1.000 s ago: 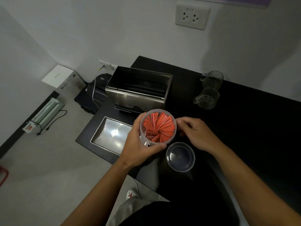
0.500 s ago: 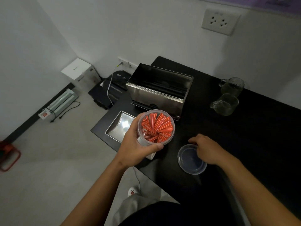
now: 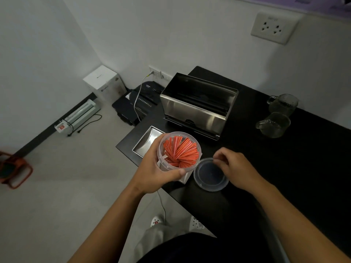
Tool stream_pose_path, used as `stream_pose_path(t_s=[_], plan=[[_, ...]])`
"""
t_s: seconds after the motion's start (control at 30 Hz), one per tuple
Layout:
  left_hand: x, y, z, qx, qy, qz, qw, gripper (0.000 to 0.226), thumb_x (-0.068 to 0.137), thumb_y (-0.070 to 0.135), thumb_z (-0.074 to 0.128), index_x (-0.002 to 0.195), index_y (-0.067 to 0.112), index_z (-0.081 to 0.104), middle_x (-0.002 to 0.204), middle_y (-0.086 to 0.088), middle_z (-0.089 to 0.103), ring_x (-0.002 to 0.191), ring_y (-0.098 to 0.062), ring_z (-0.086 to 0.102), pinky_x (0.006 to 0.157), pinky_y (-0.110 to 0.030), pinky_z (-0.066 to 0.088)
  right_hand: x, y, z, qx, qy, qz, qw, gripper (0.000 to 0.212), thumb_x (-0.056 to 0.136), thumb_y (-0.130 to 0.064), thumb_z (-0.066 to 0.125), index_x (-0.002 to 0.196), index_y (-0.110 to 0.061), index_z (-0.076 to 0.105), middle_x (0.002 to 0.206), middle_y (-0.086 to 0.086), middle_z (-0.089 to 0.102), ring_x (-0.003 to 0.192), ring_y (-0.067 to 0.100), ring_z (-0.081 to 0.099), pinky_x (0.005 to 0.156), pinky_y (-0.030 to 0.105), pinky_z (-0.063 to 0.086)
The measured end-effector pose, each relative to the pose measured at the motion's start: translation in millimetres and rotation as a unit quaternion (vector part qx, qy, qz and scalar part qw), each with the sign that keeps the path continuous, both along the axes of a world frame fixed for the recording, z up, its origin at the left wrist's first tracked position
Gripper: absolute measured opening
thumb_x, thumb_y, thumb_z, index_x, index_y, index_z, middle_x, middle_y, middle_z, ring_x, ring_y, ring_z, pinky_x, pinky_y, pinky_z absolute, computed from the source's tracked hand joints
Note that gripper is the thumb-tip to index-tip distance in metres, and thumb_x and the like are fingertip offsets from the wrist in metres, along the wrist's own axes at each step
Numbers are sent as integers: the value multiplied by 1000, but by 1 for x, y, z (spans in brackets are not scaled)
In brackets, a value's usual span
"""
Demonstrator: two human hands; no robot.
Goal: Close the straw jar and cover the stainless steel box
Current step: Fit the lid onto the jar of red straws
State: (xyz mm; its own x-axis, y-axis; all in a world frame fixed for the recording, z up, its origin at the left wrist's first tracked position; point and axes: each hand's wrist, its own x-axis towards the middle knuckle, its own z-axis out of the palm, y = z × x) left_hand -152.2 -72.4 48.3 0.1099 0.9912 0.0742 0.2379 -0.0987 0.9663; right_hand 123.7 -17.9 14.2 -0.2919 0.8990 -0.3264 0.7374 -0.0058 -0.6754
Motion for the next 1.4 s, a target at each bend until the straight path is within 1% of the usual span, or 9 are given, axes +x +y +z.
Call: stream_pose_path(t_s=[0.23, 0.37, 0.53, 0.67, 0.73, 0.9, 1.1, 1.23, 1.4], plan=[[-9, -7, 9, -13, -8, 8, 1000, 81, 78, 38, 82, 148, 42, 41, 136, 24, 62, 132, -9, 61, 96, -18, 55, -10, -4, 48, 33, 126, -40, 991, 43, 102, -26, 66, 144, -29, 59, 114, -15, 66, 104, -2, 64, 79, 13, 47], [-10, -6, 15, -12, -17, 4, 1000, 87, 80, 58, 82, 152, 36, 40, 139, 17, 62, 134, -16, 60, 98, -21, 55, -17, -10, 69, 108, 185, -77, 974, 34, 104, -23, 63, 138, -21, 67, 122, -11, 65, 114, 1, 64, 84, 10, 52], [-7, -2, 19, -18, -17, 1, 1000, 80, 81, 61, 81, 150, 43, 44, 139, 14, 63, 132, -17, 62, 99, -24, 56, -34, -24, 81, 172, 240, -29, 955, 31, 101, -26, 65, 132, -25, 67, 136, -15, 63, 130, -6, 55, 101, 10, 46], [-9, 0, 18, -35, -45, -11, 998, 90, 82, 62, 80, 156, 26, 42, 143, 1, 61, 134, -29, 60, 103, -34, 56, -43, -33, 77, 162, 240, 53, 956, 36, 103, -32, 60, 138, -24, 64, 146, -10, 59, 141, 9, 51, 111, 39, 51], [-9, 1, 19, -39, -49, -15, 998, 92, 82, 65, 78, 156, 24, 42, 144, 0, 61, 135, -30, 59, 104, -34, 55, -45, -35, 73, 173, 225, 84, 955, 34, 105, -31, 61, 139, -27, 62, 147, -16, 57, 141, 11, 50, 111, 45, 50], [-4, 1, 23, -37, -47, -13, 998, 88, 83, 73, 69, 154, 28, 42, 142, 10, 62, 136, -21, 59, 106, -26, 52, -47, -34, 68, 191, 202, 123, 953, 48, 99, -44, 63, 145, -32, 54, 150, -22, 50, 144, 11, 46, 114, 41, 46], [4, 1, 27, -47, -59, -11, 997, 99, 86, 77, 62, 158, 13, 36, 138, 12, 64, 132, -18, 62, 104, -24, 51, -51, -31, 68, 235, 203, 127, 942, 45, 98, -34, 68, 141, -22, 60, 148, -14, 56, 142, 5, 48, 115, 18, 37], [5, 5, 31, -52, -74, -4, 996, 95, 86, 74, 64, 155, 13, 40, 135, 5, 67, 127, -24, 65, 101, -29, 54, -55, -32, 67, 255, 201, 131, 937, 39, 100, -25, 69, 138, -16, 65, 147, -9, 58, 142, 9, 49, 117, 23, 37], [6, 8, 34, -51, -77, 24, 995, 81, 84, 76, 66, 148, 31, 46, 133, 12, 67, 126, -15, 65, 98, -23, 54, -59, -30, 63, 240, 251, 89, 934, 50, 100, -33, 65, 148, -27, 52, 159, -18, 44, 152, 13, 38, 119, 25, 35]])
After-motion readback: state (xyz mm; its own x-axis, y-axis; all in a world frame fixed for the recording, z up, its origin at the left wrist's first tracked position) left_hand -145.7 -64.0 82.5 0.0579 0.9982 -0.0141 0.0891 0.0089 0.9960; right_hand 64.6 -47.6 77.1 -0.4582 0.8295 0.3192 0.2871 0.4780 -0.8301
